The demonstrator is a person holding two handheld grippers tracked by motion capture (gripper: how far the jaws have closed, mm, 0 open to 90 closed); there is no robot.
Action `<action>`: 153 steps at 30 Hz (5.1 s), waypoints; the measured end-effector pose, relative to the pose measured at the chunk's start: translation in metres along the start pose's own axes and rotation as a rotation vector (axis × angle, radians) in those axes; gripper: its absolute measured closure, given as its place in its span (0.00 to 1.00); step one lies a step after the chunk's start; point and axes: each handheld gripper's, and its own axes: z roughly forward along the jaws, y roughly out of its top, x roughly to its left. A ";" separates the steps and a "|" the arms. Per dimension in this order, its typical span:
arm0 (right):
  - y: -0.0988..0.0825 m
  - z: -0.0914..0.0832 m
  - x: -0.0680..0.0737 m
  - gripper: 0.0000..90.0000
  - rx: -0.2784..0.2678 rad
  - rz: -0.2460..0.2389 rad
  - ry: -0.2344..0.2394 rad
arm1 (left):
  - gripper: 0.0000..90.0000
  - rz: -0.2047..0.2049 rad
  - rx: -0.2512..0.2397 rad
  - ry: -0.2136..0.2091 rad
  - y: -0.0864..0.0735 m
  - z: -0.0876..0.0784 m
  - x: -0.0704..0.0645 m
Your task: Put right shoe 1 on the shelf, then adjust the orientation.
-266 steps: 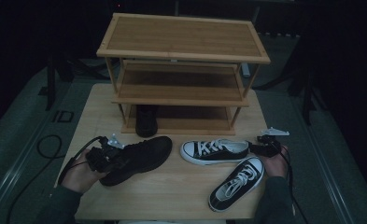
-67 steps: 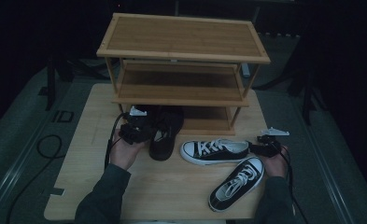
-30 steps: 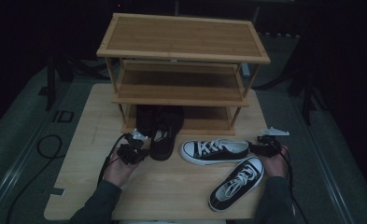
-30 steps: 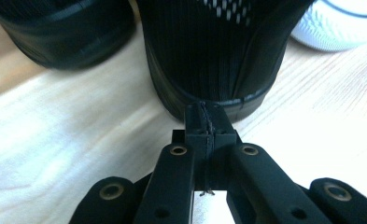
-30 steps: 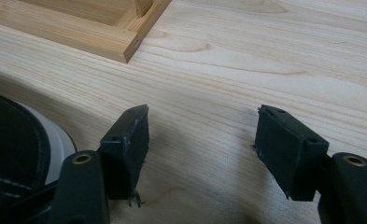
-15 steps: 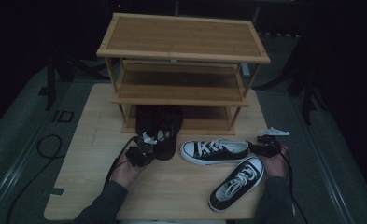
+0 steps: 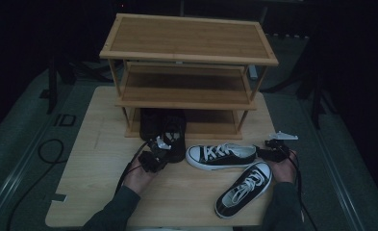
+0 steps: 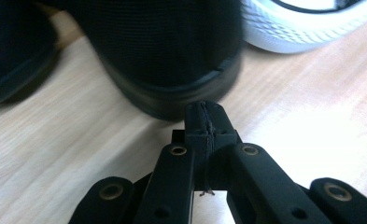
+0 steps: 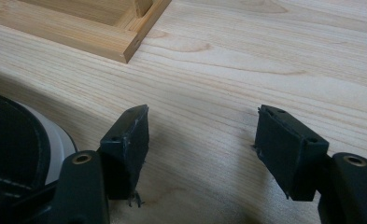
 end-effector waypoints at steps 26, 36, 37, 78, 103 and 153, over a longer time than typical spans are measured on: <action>0.000 0.000 0.000 0.39 0.000 0.000 0.000 | 1.00 -0.003 0.029 0.016 0.011 0.036 -0.013; 0.000 0.000 0.000 0.39 0.000 0.000 0.000 | 1.00 -0.069 0.021 0.030 0.020 0.041 0.003; 0.000 0.000 0.000 0.39 -0.001 0.000 0.001 | 1.00 -0.074 0.019 0.032 0.020 0.042 0.005; 0.000 0.000 0.000 0.39 -0.001 0.000 0.002 | 0.93 -0.148 0.004 0.026 0.045 0.060 0.032; 0.000 0.000 0.000 0.39 0.000 -0.001 0.001 | 0.68 -0.107 -0.053 0.001 -0.010 0.029 0.036; 0.029 -0.044 0.006 0.81 -0.032 -0.087 0.025 | 0.63 -0.089 -0.110 -0.018 -0.032 0.020 0.035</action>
